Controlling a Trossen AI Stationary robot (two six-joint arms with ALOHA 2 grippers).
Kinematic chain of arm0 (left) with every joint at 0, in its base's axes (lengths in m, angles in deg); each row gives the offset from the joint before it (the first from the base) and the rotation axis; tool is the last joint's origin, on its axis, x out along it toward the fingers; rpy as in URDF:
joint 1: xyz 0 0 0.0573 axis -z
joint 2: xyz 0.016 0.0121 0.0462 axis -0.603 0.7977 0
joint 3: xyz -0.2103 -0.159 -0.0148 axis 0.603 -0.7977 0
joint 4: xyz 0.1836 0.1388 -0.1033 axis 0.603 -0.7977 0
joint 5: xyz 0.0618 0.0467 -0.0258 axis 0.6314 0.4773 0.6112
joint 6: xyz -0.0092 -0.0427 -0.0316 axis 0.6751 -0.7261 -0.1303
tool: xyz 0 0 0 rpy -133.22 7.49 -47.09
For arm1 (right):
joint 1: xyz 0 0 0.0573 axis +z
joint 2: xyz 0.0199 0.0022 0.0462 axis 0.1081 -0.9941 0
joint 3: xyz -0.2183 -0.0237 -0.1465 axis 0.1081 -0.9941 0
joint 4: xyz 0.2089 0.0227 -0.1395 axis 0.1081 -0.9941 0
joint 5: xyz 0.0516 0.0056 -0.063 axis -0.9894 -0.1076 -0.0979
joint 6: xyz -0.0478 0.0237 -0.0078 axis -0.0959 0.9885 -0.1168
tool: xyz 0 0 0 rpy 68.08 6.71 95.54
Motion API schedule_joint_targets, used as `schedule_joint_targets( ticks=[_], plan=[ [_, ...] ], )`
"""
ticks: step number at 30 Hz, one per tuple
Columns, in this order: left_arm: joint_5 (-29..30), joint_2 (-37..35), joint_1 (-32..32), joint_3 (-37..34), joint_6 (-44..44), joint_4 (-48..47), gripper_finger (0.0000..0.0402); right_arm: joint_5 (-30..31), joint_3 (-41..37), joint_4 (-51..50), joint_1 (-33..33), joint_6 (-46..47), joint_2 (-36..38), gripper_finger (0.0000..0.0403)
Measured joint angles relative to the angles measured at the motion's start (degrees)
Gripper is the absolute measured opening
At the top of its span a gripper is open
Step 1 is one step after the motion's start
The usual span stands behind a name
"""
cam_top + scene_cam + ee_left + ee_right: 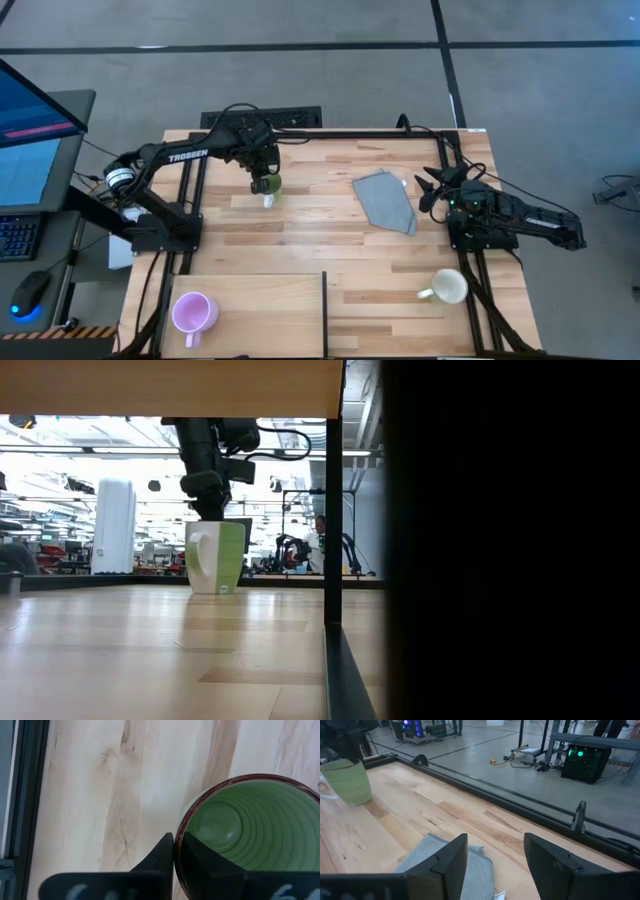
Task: Stack small to large cups/mugs on shelf
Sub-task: Put the green mug on the shelf
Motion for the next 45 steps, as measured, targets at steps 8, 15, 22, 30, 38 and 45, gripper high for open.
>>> schedule_joint_targets(
  ticks=[8, 15, 22, 30, 38, 45],
  plan=[
    [-0.15, 0.02, 0.01, -0.03, -0.77, -0.17, 0.0009, 0.00, -0.02, 0.00, -0.02, 0.00, 0.00, 0.0216],
    [-0.33, 0.00, 0.00, 0.00, -0.96, -0.03, 0.0004, 0.00, 0.00, 0.00, -0.01, 0.00, 0.00, 0.0216],
    [-2.85, 0.00, -0.04, 0.02, -3.07, -0.50, 0.0002, 0.00, -0.02, 0.00, -0.01, 0.00, 0.01, 0.0216],
    [-2.88, 0.11, 1.30, 3.71, -2.03, -4.40, 0.0002, 0.00, 0.00, 0.00, -0.01, 0.04, 0.02, 0.0216],
    [-1.68, 0.07, 3.08, 12.45, -3.14, -14.11, 0.0002, 0.00, -0.02, -0.17, 0.00, 0.07, 0.01, 0.0216],
    [0.30, 0.04, 8.44, 19.50, -6.67, -24.23, 0.0002, 0.00, -0.02, -0.17, -0.01, 0.07, 0.01, 0.0216]
  ],
)
